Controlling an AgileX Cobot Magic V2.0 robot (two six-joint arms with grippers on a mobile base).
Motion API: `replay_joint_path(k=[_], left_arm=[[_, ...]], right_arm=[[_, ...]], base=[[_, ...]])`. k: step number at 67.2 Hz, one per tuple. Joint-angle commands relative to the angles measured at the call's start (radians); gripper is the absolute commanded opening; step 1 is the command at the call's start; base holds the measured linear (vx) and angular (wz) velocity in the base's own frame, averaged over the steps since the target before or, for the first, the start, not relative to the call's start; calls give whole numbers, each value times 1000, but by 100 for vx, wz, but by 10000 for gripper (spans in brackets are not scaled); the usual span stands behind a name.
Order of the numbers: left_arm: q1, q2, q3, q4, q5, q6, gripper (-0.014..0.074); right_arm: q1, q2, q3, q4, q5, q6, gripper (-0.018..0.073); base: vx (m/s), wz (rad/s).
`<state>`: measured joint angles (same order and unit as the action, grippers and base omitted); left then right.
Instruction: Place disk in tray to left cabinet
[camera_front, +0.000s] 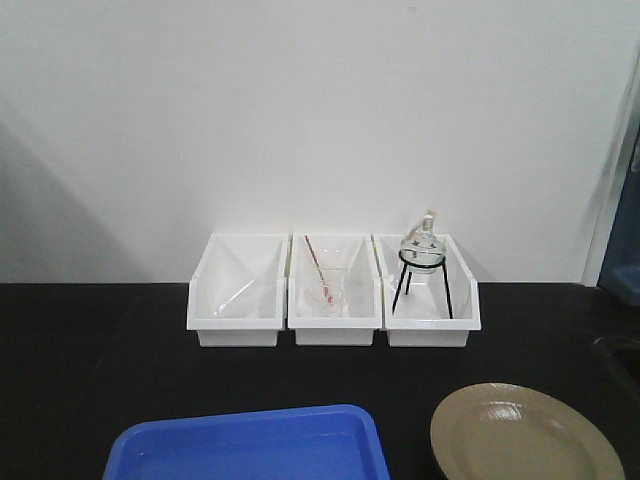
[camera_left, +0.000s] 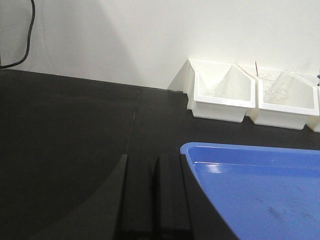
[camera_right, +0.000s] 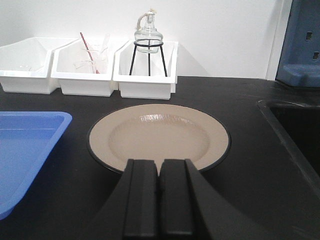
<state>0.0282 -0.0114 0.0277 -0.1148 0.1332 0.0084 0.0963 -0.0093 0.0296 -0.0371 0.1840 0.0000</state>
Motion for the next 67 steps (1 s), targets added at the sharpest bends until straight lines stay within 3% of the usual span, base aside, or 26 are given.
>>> replay_joint_path(k=[1,45,60,67], left_arm=[[-5,-5,19,0,-81,-8,-6],[-5,-5,19,0,-89,-8,-6],[-5,-5,18,0,-128,-8,-6],[-5,-5,17,-1,-200,-8,-6]], right_arm=[[-5,-2,21,-8,-81,-6,-8],[-5,-2,21,-13,-81,-16,-8],[-5,-2,21,-13,-86,-16,-8],[-5,-2,21,-4,-158,0,-8]], base=[[0,0],[0,0],[0,0],[0,0]])
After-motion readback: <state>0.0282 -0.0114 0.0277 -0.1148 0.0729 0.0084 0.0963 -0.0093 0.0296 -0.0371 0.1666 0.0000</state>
